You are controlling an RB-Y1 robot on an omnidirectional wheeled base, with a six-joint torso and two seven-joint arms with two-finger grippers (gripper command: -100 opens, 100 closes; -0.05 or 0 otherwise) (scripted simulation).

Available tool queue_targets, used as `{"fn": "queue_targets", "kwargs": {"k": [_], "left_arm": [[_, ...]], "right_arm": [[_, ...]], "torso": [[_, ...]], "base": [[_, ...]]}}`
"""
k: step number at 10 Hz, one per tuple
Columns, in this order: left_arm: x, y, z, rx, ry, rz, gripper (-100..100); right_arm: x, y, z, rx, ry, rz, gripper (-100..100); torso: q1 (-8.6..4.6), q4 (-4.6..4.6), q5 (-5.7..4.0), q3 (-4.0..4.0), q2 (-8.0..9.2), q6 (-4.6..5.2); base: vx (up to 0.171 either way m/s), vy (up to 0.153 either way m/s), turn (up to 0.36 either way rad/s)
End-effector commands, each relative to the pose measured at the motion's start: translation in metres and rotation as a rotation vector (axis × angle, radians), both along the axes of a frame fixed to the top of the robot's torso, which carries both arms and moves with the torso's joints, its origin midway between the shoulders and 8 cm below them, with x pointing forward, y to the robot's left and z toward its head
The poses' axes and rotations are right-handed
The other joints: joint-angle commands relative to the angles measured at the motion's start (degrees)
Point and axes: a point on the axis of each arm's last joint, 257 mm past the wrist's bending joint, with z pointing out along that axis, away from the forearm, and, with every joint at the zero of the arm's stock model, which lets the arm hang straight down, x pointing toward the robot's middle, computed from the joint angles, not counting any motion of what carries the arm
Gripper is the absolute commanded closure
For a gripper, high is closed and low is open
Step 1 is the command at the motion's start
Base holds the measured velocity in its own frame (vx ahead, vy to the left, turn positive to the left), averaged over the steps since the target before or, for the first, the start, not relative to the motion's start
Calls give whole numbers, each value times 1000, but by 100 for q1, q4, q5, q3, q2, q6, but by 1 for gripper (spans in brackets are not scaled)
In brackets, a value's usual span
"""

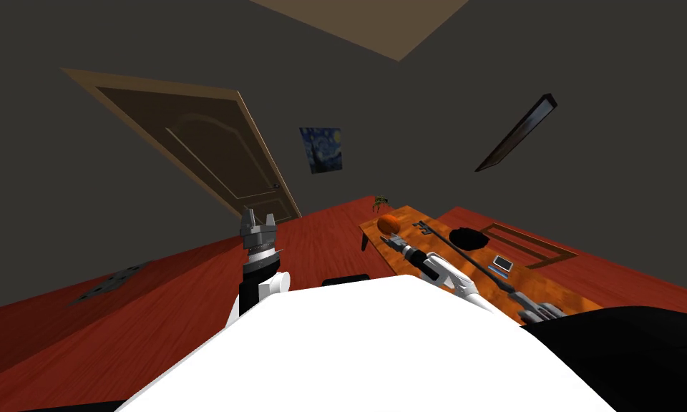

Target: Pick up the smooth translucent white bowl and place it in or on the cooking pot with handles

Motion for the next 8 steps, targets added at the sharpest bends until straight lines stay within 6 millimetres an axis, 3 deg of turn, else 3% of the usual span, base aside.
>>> {"fn": "queue_targets", "kwargs": {"k": [1,2,3,5,8], "left_arm": [[0,0,0,0,0,0,0],[0,0,0,0,0,0,0],[0,0,0,0,0,0,0],[0,0,0,0,0,0,0],[0,0,0,0,0,0,0]], "right_arm": [[-9,-13,-17,-39,34,-8,-100],[-24,-33,-38,-109,86,-11,-100],[-24,-33,-38,-109,86,-11,-100],[-53,-69,-70,-240,176,-3,-100],[-77,-99,-93,-312,248,-15,-100]], "torso": [[0,0,0,0,0,0],[-1,0,0,0,1,1],[-3,-1,-1,-1,-2,1],[-1,0,0,0,0,2],[0,-1,0,-2,-4,2]], "base": [[40,3,20],[51,2,19],[46,1,15],[63,4,9],[53,8,-3]]}}
